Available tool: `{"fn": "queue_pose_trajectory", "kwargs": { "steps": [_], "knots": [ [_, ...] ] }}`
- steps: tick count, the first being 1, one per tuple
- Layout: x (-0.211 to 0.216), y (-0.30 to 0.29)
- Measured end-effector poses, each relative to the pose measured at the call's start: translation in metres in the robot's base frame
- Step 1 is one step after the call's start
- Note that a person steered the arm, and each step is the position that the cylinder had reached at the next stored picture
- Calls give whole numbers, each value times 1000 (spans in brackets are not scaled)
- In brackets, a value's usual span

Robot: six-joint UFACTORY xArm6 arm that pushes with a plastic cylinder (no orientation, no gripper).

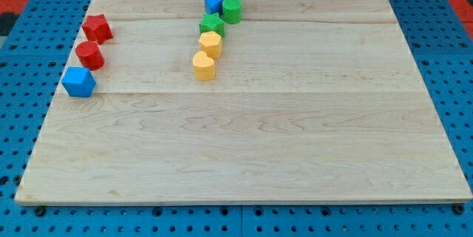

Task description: Move the yellow heart left to the green star

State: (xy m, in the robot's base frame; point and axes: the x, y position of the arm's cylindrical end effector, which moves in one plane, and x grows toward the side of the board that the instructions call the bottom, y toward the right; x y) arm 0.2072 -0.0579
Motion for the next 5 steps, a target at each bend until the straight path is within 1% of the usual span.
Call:
{"fn": "queue_pose_trajectory", "kwargs": {
  "steps": [1,2,3,4,5],
  "knots": [
    [22,-95],
    [72,-104],
    [144,-18],
    [187,3],
    [221,-38]
  ]
}}
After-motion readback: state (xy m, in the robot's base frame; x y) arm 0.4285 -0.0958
